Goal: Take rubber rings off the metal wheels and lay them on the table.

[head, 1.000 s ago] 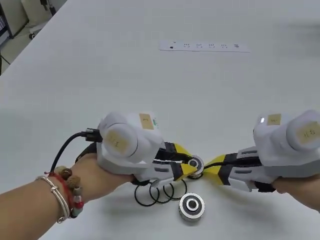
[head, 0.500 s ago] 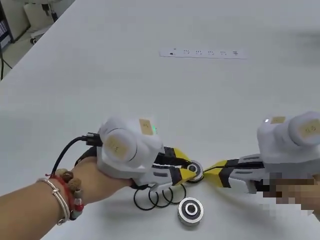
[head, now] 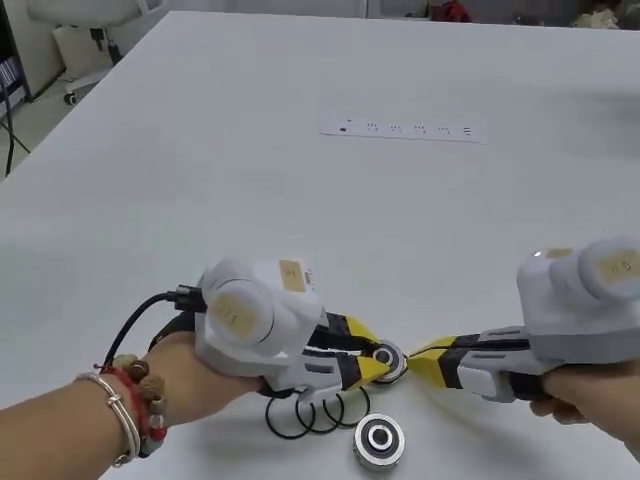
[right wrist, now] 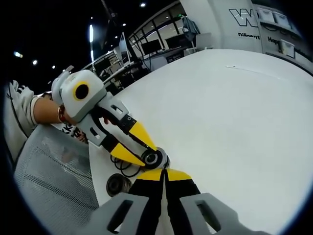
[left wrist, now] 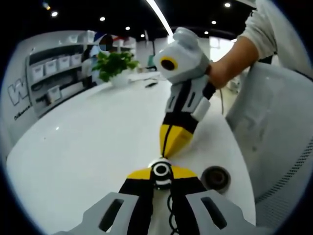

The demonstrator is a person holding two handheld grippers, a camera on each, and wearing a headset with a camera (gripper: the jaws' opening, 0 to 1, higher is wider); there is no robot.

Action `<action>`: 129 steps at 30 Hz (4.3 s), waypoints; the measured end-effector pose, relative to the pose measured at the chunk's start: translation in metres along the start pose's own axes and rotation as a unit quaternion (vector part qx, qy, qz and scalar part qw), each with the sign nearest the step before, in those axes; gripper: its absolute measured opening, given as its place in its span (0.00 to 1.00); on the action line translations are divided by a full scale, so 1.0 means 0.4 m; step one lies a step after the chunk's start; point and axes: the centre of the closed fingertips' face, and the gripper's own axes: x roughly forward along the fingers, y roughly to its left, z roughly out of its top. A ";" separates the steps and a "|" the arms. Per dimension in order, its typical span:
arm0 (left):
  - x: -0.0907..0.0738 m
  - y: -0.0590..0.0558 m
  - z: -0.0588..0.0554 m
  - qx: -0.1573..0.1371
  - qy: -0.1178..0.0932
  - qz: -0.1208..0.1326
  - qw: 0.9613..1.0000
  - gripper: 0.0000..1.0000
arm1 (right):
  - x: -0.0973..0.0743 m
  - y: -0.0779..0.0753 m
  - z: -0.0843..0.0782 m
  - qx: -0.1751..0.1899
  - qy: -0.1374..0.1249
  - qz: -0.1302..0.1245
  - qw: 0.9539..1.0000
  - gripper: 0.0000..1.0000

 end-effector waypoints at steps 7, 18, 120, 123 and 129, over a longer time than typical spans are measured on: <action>0.002 -0.004 0.000 0.002 0.002 -0.001 1.000 0.13 | -0.004 0.006 0.005 0.013 -0.004 0.001 1.000 0.00; 0.004 -0.008 -0.001 0.007 0.005 -0.001 1.000 0.13 | -0.005 0.008 0.008 0.019 -0.004 -0.001 1.000 0.00; -0.404 -0.037 0.034 0.003 -0.007 0.111 0.994 0.67 | -0.176 0.098 0.104 0.037 -0.063 0.021 0.997 0.00; -0.419 -0.043 0.027 -0.002 -0.009 0.114 0.993 0.69 | -0.175 0.114 0.105 0.035 -0.062 0.023 0.997 0.00; -0.442 -0.060 0.008 -0.016 -0.010 0.120 0.993 0.70 | -0.169 0.153 0.103 0.032 -0.059 0.031 0.997 0.00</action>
